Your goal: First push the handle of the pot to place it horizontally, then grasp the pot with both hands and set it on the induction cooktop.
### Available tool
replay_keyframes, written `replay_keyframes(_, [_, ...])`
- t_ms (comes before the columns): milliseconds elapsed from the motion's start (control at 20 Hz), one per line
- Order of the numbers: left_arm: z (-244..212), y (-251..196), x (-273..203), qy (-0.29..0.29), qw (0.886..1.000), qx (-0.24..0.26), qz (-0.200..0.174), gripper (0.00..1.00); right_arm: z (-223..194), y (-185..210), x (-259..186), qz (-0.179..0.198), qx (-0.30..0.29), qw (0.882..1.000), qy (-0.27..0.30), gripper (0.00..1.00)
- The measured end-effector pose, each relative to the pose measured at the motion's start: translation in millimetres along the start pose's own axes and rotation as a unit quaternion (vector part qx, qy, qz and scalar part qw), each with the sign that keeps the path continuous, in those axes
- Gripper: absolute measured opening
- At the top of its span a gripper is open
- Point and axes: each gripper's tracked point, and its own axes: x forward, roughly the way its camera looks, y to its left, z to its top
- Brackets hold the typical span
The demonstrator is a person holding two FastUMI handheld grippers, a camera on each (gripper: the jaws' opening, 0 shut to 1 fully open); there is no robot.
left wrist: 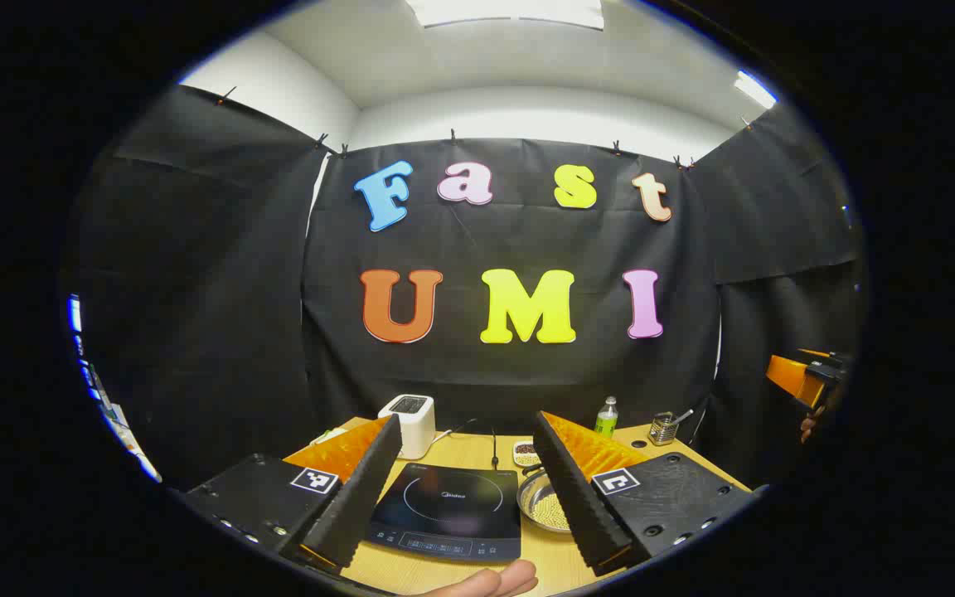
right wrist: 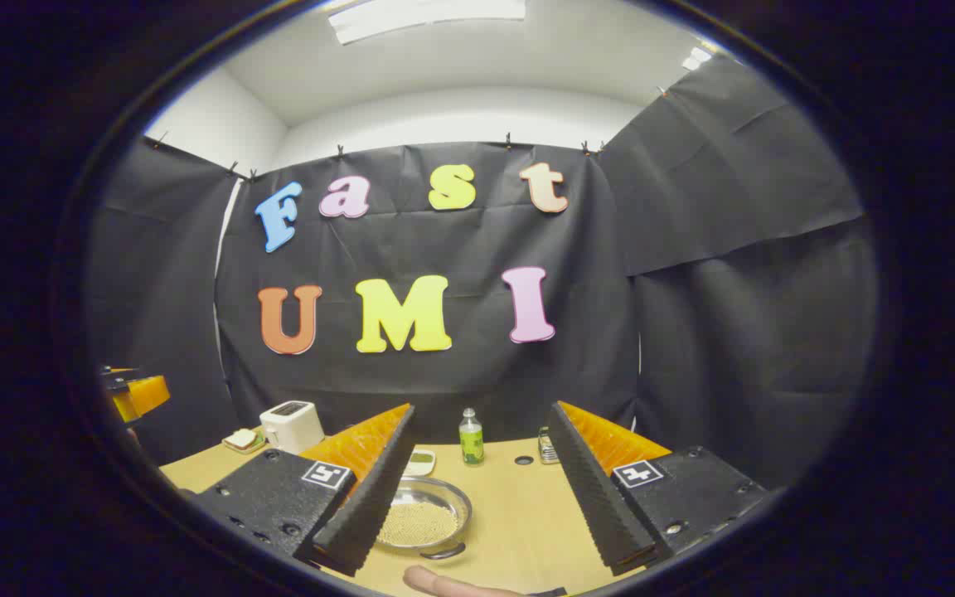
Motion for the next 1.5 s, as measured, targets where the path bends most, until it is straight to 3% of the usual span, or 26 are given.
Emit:
replay_keyframes(350, [-4, -3, 3, 0.007, 1.000, -0.001, 0.006, 0.95, 3, -5, 2, -0.009, -0.016, 1.000, -0.003, 0.96])
replay_keyframes(550, [-4, -19, 5, 0.007, 1.000, -0.012, -0.023, 0.95, 11, 1, 0, -0.002, -0.018, 1.000, -0.011, 0.96])
replay_keyframes(750, [-4, -18, 5, 0.008, 1.000, -0.003, -0.021, 0.95, 12, 1, 1, -0.001, -0.016, 1.000, -0.010, 0.97])
replay_keyframes(1150, [-8, -17, -1, 0.013, 1.000, -0.009, -0.015, 0.95, -20, 7, 23, 0.002, -0.003, 0.999, 0.033, 0.96])
replay_keyframes(1400, [-9, -19, -6, 0.005, 1.000, 0.010, -0.019, 0.95, -69, 35, 45, 0.055, -0.038, 0.994, 0.085, 0.72])
replay_keyframes(1450, [-10, -21, -7, 0.004, 1.000, 0.016, -0.020, 0.95, -83, 38, 49, 0.063, -0.047, 0.991, 0.104, 0.53])
replay_keyframes(1500, [-12, -24, -8, 0.005, 0.999, 0.021, -0.025, 0.95, -97, 41, 51, 0.067, -0.049, 0.989, 0.123, 0.43])
